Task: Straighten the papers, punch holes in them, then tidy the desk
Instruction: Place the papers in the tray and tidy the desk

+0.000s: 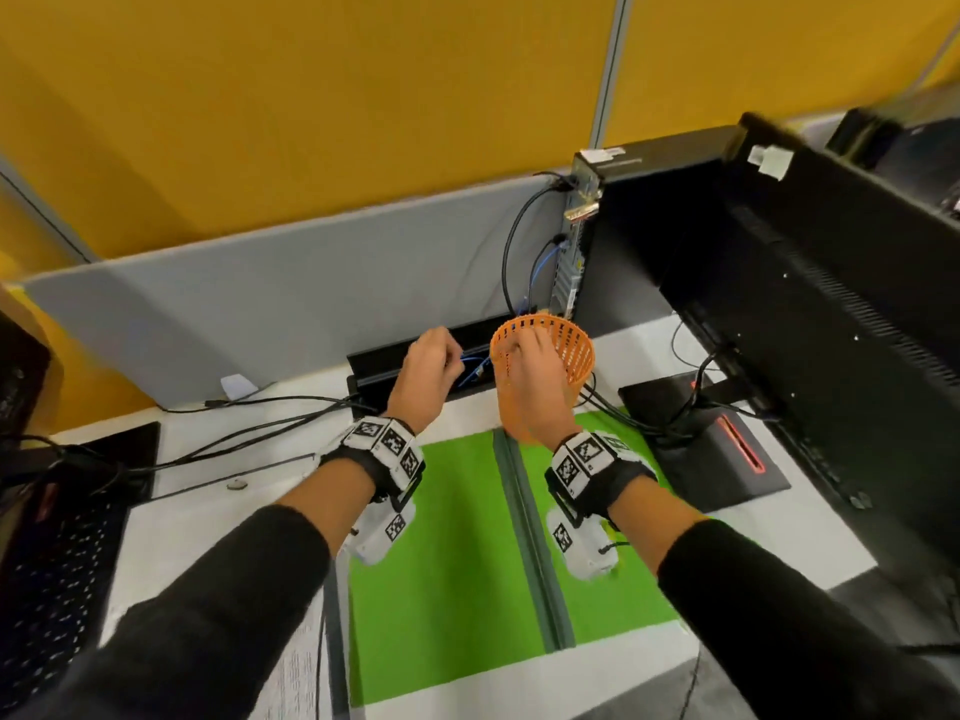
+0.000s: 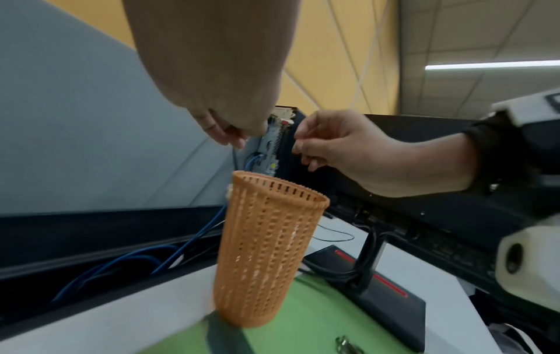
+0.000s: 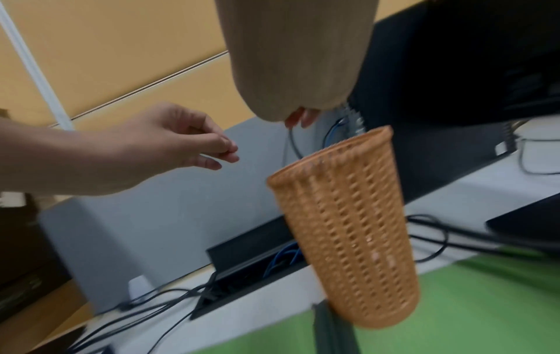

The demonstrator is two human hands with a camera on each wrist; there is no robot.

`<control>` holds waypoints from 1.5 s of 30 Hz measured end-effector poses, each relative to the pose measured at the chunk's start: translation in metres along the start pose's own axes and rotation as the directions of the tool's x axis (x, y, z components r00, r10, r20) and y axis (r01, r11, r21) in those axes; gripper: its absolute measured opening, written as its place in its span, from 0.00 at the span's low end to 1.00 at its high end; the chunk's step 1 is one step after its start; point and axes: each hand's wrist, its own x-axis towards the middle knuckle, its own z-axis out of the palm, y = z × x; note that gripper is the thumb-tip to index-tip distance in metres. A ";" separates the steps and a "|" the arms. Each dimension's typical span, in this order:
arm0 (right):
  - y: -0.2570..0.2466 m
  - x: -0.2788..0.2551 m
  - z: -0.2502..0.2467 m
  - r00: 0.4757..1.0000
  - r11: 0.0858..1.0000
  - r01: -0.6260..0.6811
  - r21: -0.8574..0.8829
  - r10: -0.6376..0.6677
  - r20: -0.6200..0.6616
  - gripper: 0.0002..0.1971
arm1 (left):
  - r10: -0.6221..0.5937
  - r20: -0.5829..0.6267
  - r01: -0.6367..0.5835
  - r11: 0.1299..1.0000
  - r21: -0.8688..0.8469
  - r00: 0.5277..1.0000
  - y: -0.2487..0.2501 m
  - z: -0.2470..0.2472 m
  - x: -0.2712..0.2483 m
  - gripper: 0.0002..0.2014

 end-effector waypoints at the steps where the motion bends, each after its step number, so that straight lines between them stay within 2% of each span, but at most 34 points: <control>1: 0.008 0.009 -0.010 0.999 0.999 -0.038 -0.007 0.038 0.005 0.06 | 0.008 0.008 -0.008 1.000 -0.020 1.000 0.010 0.004 0.008 0.03; 6: 0.052 0.032 -0.039 0.976 0.974 -0.215 0.070 0.211 0.056 0.04 | 0.022 0.113 -0.011 0.996 -0.094 0.993 0.046 0.032 0.036 0.05; 11: 0.066 0.038 -0.049 0.957 0.958 -0.279 0.061 0.273 0.097 0.07 | -0.037 0.139 0.055 0.990 -0.128 0.990 0.053 0.046 0.045 0.08; 16: 0.070 0.042 -0.050 0.957 0.962 -0.270 0.041 0.264 0.122 0.07 | -0.036 0.141 0.048 0.996 -0.080 0.989 0.056 0.046 0.047 0.12; 22: 0.074 0.045 -0.050 0.957 0.966 -0.257 0.033 0.250 0.151 0.03 | -0.011 0.124 0.017 0.999 -0.045 0.992 0.058 0.044 0.049 0.05; 27: 0.076 0.045 -0.052 0.958 0.971 -0.241 0.003 0.237 0.159 0.08 | -0.022 0.132 0.027 0.999 -0.042 0.991 0.056 0.044 0.048 0.00; 32: 0.075 0.044 -0.053 0.963 0.972 -0.230 0.050 0.220 0.152 0.03 | -0.040 0.141 0.049 0.997 -0.058 0.989 0.052 0.044 0.047 0.03; 38: 0.065 0.039 -0.048 0.969 0.992 -0.127 -0.003 0.125 0.212 0.10 | -0.055 0.134 0.071 0.990 -0.120 0.990 0.056 0.048 0.044 0.06; 45: 0.056 0.035 -0.049 0.969 0.991 -0.127 -0.053 0.135 0.205 0.03 | -0.065 0.137 0.079 0.992 -0.099 0.988 0.058 0.053 0.042 0.08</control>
